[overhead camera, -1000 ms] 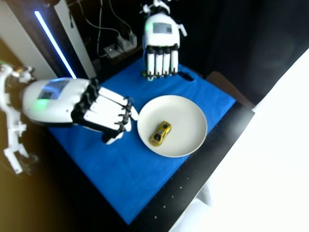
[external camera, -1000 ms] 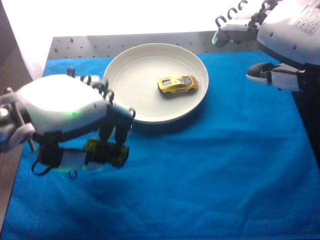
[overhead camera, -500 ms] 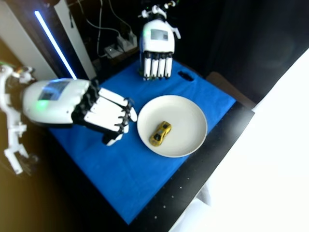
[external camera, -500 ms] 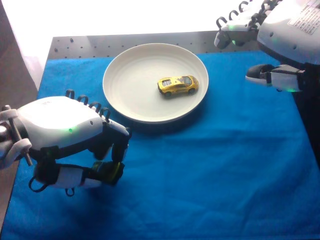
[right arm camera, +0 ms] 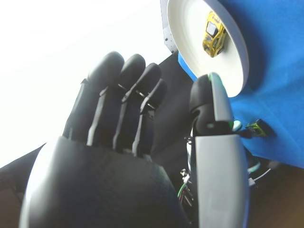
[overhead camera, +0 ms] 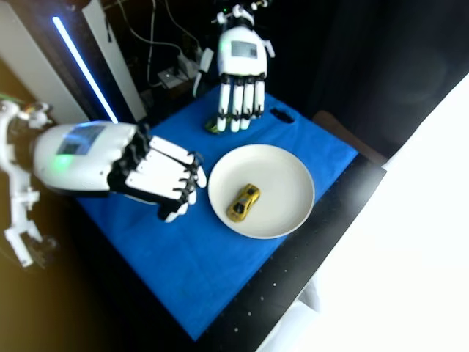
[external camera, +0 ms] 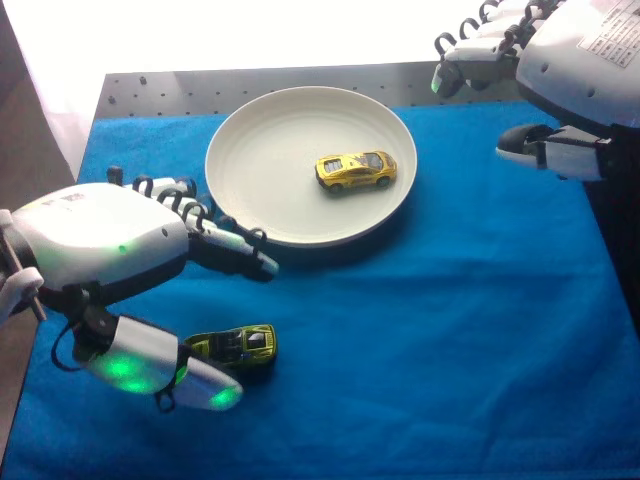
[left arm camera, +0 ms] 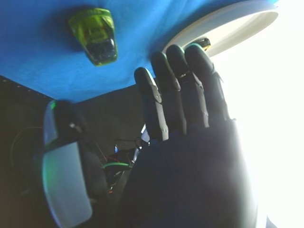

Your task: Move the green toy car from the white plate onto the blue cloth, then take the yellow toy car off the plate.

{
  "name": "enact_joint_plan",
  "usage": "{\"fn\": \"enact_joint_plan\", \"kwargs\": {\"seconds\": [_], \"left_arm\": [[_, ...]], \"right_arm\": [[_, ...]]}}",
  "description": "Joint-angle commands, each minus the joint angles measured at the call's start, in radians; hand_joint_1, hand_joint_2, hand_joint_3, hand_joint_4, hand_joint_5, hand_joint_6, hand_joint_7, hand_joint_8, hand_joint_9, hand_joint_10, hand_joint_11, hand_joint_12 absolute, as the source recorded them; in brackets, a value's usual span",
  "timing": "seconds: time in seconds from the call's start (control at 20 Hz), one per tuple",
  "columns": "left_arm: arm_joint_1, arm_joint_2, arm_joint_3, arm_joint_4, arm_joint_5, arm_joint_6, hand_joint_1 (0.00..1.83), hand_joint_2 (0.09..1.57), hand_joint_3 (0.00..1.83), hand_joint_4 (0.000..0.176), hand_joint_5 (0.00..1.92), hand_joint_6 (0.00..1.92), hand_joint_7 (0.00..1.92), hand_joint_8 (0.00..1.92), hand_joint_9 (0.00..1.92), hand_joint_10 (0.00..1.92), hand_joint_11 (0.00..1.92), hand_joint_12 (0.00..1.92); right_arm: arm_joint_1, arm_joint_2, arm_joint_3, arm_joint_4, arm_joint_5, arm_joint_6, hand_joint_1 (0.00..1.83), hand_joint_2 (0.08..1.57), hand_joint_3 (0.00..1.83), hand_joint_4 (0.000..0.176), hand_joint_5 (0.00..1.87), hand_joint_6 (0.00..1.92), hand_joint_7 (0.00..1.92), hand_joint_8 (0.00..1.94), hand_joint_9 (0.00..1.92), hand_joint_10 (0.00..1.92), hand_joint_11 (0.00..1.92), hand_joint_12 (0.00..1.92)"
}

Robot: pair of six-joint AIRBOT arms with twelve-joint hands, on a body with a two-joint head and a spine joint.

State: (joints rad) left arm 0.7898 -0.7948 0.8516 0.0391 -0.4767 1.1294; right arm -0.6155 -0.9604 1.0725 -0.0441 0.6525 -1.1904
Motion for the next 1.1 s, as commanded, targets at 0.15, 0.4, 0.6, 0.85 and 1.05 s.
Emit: {"fn": "enact_joint_plan", "kwargs": {"seconds": [0.15, 0.4, 0.6, 0.85, 1.05], "left_arm": [[0.006, 0.003, 0.007, -0.058, -0.183, 0.018, 0.13, 1.05, 0.0, 0.005, 0.69, 0.06, 0.52, 0.84, 0.41, 1.28, 0.24, 1.68], [0.011, -0.01, 0.007, -0.207, -0.331, 0.163, 0.26, 1.2, 0.0, 0.0, 0.81, 0.08, 0.54, 1.03, 0.43, 1.44, 0.27, 1.85], [0.024, -0.034, 0.02, -0.267, -0.444, 0.178, 0.4, 1.2, 0.0, 0.039, 0.8, 0.07, 0.49, 1.0, 0.39, 1.42, 0.25, 1.85], [0.041, -0.042, 0.021, -0.319, -0.551, 0.194, 0.58, 1.17, 0.0, 0.0, 0.88, 0.07, 0.66, 0.65, 0.53, 1.11, 0.35, 1.67], [0.056, -0.042, 0.017, -0.338, -0.597, 0.194, 0.89, 1.23, 0.0, 0.176, 0.74, 1.34, 0.56, 1.07, 0.45, 1.42, 0.29, 1.89]], "right_arm": [[0.007, 0.0, 0.001, 0.008, 0.117, -0.005, 1.13, 1.1, 0.0, 0.0, 0.55, 0.64, 0.64, 0.73, 0.52, 1.14, 0.35, 1.72], [0.007, 0.0, 0.016, 0.007, 0.104, -0.005, 0.94, 1.07, 0.0, 0.0, 0.65, 0.51, 0.71, 0.47, 0.56, 0.9, 0.37, 1.59], [0.02, -0.006, 0.038, 0.007, 0.094, -0.005, 0.86, 1.02, 0.0, 0.0, 0.72, 0.33, 0.79, 0.29, 0.56, 0.96, 0.34, 1.68], [0.083, -0.057, 0.091, -0.001, 0.033, -0.005, 0.95, 0.98, 0.0, 0.0, 0.67, 0.13, 0.68, 0.12, 0.44, 0.74, 0.19, 1.55], [0.15, -0.128, 0.153, -0.035, -0.055, -0.005, 0.99, 0.98, 0.0, 0.0, 0.59, 0.01, 0.62, 0.01, 0.49, 0.37, 0.08, 1.46]]}}
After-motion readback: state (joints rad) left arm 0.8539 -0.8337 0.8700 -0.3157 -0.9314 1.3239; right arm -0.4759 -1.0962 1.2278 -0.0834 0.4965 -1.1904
